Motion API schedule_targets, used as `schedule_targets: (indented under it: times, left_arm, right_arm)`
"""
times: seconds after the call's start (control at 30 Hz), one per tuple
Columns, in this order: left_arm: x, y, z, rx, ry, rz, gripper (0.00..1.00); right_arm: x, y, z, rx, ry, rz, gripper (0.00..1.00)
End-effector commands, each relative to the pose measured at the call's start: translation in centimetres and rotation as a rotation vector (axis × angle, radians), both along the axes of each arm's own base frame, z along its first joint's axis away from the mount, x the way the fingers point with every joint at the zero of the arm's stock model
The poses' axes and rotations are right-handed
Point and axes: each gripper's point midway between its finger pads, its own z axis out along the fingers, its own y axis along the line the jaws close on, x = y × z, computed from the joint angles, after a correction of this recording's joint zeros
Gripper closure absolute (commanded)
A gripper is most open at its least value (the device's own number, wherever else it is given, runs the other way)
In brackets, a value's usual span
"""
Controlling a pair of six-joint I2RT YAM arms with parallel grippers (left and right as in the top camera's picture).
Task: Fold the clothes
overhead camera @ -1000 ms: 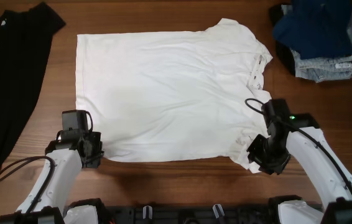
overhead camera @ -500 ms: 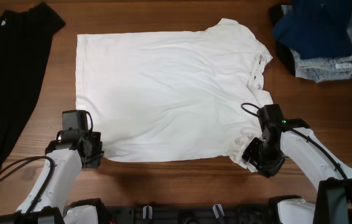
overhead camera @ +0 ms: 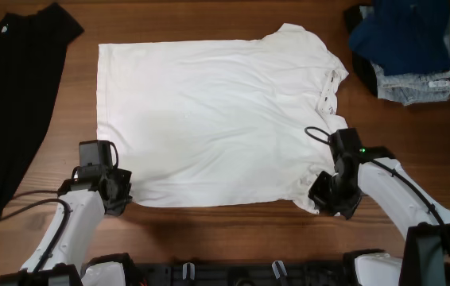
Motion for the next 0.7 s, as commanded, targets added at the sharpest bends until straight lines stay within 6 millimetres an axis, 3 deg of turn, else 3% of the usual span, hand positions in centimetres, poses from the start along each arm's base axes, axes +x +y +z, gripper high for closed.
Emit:
schedule_targets:
  times: [0.0,0.13,0.3,0.57,0.67]
  left_arm:
    - [2.9,0.2,4.3,0.076,-0.101,-0.265,0.96]
    - [4.0,0.4,9.5,0.128,-0.189,-0.335,0.96]
    - [3.2,0.3,13.5,0.168,-0.247,-0.375,0.96]
    - [1.4,0.2,17.8,0.204,-0.337,-0.372,0.96]
    - [1.2,0.2,18.0,0.211,-0.336,-0.369,0.96]
  right_arm:
    - [4.7,-0.3,4.6,0.003,-0.162,0.058,0.96]
    - [6.0,-0.9,8.7,-0.002,-0.224,0.079,0.96]
    - [5.7,-2.2,12.0,-0.018,-0.271,0.058,0.96]
    - [3.8,-4.0,17.0,-0.03,-0.375,0.05,0.96]
    - [4.3,-4.0,17.8,-0.035,-0.411,0.086,0.96]
